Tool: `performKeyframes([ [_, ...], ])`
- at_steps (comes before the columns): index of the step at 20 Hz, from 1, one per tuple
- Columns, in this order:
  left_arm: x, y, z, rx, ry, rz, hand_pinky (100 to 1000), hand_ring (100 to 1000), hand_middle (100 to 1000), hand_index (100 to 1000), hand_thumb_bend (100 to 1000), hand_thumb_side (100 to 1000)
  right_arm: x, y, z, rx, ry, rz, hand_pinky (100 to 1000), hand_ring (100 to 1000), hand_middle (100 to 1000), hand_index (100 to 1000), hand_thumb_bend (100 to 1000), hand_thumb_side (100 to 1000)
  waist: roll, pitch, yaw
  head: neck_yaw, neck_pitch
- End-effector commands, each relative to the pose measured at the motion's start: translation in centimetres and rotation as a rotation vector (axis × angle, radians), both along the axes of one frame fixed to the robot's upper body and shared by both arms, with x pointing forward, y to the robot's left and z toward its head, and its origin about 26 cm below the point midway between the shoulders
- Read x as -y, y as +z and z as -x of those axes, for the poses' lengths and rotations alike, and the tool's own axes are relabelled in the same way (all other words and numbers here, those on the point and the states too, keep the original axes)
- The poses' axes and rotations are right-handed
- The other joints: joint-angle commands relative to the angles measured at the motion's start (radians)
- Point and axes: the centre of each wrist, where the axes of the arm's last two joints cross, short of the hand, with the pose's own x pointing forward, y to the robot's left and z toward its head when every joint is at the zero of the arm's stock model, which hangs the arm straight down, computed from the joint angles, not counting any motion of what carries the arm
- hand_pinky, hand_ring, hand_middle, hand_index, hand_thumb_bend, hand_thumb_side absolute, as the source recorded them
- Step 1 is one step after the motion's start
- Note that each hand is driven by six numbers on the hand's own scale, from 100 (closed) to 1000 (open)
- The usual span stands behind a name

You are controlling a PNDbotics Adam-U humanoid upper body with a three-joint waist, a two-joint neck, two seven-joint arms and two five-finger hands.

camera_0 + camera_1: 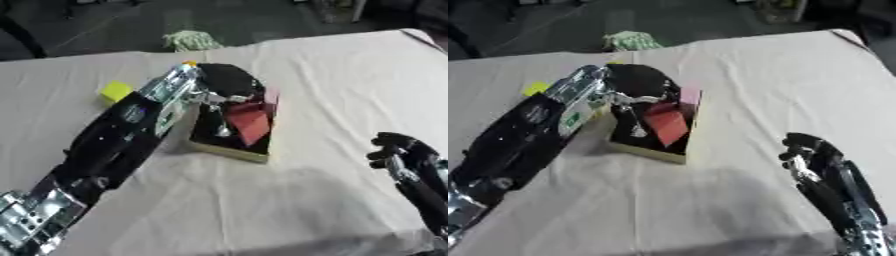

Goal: Pick up objects on the table and place them in the box.

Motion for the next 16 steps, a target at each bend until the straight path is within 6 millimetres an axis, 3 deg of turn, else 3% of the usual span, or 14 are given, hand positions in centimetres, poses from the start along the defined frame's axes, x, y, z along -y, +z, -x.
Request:
performKeyframes([
  [1, 0.0, 0.9, 0.0, 0.023, -0.016, -0.03, 878, 879, 817, 882, 431, 259, 0.0, 0.9, -0.1, 0.034, 0.008, 0.004, 657, 664, 709, 778, 100, 494, -0.003, -0.01, 0.0, -0.004, 0.004],
  [4, -0.3, 1.2, 0.1, 0.02, -0.001, -0.068, 903, 917, 882, 930, 515, 341, 0.0, 0.8, -0.2, 0.034, 0.006, 0.004, 657, 664, 709, 778, 100, 490, -0.004, -0.011, 0.004, -0.007, 0.004],
  [8, -1.0, 2.8, 0.5, 0.037, 0.005, -0.087, 916, 933, 908, 946, 565, 386, 0.1, 0.7, -0.1, 0.032, -0.003, 0.007, 658, 664, 709, 778, 100, 491, -0.003, -0.013, 0.011, -0.014, 0.004],
  [13, -1.6, 4.6, 1.3, 0.048, 0.007, -0.077, 916, 933, 908, 947, 565, 395, 0.2, 0.7, -0.1, 0.033, -0.008, 0.008, 658, 664, 709, 778, 100, 490, -0.002, -0.015, 0.016, -0.021, 0.004],
  [16, -2.8, 6.2, 1.4, 0.079, 0.037, -0.035, 896, 900, 855, 928, 530, 415, 0.6, 0.4, 0.0, 0.025, -0.03, 0.014, 658, 665, 709, 778, 100, 490, 0.003, -0.023, 0.035, -0.043, 0.004],
])
